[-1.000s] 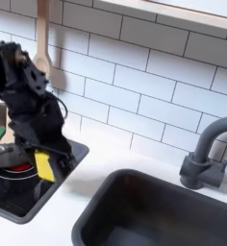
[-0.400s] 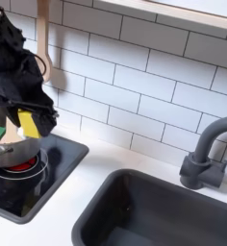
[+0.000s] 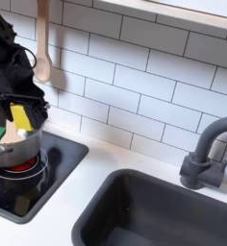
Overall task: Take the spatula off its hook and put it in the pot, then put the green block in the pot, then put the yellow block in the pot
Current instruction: 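Put the yellow block in the pot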
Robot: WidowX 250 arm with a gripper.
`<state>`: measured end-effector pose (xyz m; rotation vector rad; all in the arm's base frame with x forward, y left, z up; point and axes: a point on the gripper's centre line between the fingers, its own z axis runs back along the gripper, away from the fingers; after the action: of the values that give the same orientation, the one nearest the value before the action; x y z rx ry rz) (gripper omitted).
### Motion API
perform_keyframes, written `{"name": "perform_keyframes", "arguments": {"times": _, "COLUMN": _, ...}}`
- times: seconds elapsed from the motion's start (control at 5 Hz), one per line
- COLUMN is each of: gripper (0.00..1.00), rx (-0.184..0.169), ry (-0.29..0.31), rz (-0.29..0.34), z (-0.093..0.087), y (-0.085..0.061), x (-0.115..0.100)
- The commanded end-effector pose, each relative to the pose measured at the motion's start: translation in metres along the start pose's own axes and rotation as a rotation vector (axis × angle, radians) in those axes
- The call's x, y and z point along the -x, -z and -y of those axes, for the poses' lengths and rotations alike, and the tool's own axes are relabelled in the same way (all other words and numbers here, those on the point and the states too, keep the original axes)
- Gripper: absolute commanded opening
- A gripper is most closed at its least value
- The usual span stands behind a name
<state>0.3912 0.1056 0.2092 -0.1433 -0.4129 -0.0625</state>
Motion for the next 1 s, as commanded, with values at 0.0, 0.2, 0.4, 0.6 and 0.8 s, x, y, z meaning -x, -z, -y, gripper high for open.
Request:
{"name": "perform_keyframes", "arguments": {"times": 0.0, "gripper": 0.00, "rx": 0.009, "ry": -0.030, "rz": -0.042, "z": -0.013, "y": 0.011, "x": 0.002}}
{"name": "perform_keyframes", "arguments": {"times": 0.2, "gripper": 0.00, "rx": 0.016, "ry": -0.037, "rz": -0.059, "z": -0.018, "y": 0.017, "x": 0.002}}
{"name": "perform_keyframes", "arguments": {"times": 0.4, "gripper": 0.00, "rx": 0.020, "ry": -0.045, "rz": -0.078, "z": -0.021, "y": 0.022, "x": 0.007}}
{"name": "perform_keyframes", "arguments": {"times": 0.6, "gripper": 0.00, "rx": 0.027, "ry": -0.043, "rz": -0.102, "z": -0.020, "y": 0.029, "x": 0.010}}
{"name": "perform_keyframes", "arguments": {"times": 0.8, "gripper": 0.79, "rx": 0.022, "ry": -0.038, "rz": -0.132, "z": -0.018, "y": 0.038, "x": 0.014}}
